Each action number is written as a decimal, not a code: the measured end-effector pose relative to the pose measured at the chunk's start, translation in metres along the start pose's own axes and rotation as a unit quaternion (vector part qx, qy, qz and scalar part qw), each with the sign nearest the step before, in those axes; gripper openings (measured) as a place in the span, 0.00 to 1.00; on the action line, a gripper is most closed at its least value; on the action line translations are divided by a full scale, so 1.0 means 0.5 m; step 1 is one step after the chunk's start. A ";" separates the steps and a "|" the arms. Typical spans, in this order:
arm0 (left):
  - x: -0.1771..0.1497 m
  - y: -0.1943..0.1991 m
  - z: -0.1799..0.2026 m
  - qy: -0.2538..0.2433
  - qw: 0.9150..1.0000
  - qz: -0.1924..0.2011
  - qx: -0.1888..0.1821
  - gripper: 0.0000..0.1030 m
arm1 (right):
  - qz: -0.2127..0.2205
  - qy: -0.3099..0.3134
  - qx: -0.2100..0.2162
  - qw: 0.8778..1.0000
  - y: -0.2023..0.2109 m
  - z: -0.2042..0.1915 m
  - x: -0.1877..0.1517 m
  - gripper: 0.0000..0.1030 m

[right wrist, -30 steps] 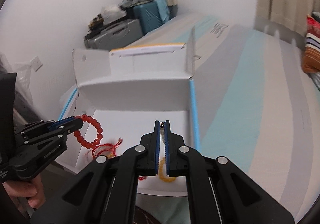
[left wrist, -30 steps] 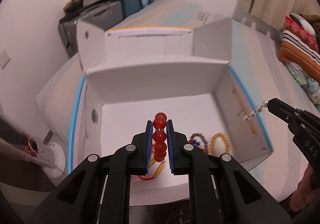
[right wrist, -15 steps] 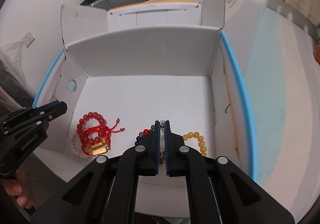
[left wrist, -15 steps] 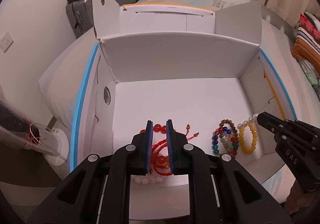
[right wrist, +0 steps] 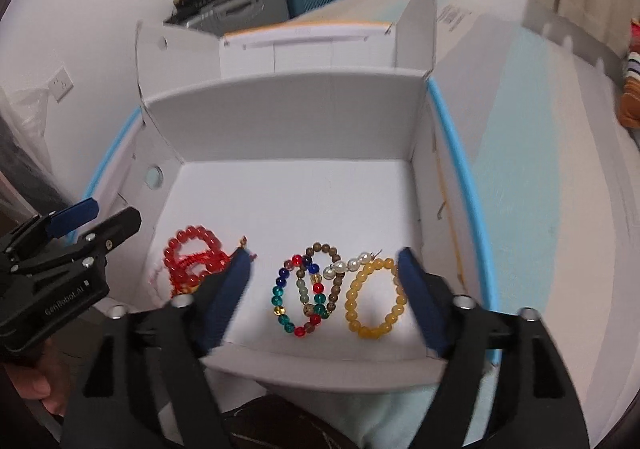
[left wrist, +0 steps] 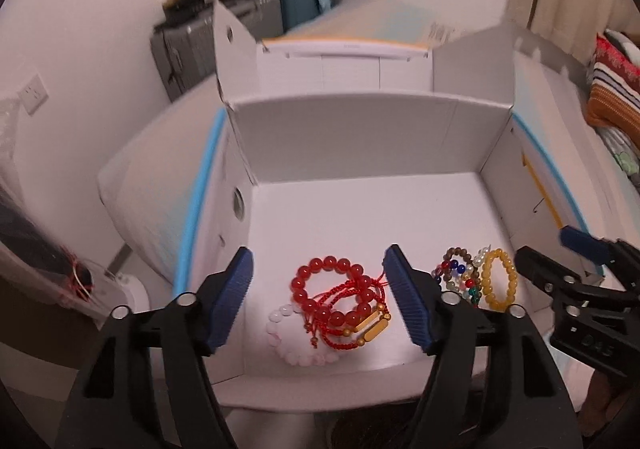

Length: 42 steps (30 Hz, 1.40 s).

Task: Organize jewelry

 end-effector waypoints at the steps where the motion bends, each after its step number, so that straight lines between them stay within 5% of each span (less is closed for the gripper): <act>1: -0.001 0.009 -0.002 0.002 1.000 0.004 0.000 0.78 | 0.008 -0.002 -0.001 1.000 0.013 0.000 0.001 0.82; 7: -0.010 0.080 -0.010 0.008 0.999 0.046 -0.009 0.94 | 0.035 -0.035 -0.007 0.999 0.088 0.002 -0.006 0.93; 22: -0.109 0.160 -0.005 0.018 0.998 0.055 -0.032 0.94 | 0.064 -0.022 -0.040 0.997 0.197 -0.010 -0.085 0.93; 42: -0.129 0.184 0.033 0.004 0.998 0.052 -0.036 0.94 | 0.061 -0.018 -0.040 0.997 0.225 -0.016 -0.118 0.93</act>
Point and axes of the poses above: each gripper's, at about its wrist camera, not at the fingertips, and y roughly against the way its jaws point, z to its right, x to its top, the point moved 6 cm from there along -y, roughly the way its jaws point, and after that the axes turned 7 degrees about y, right-handed, at the moved point
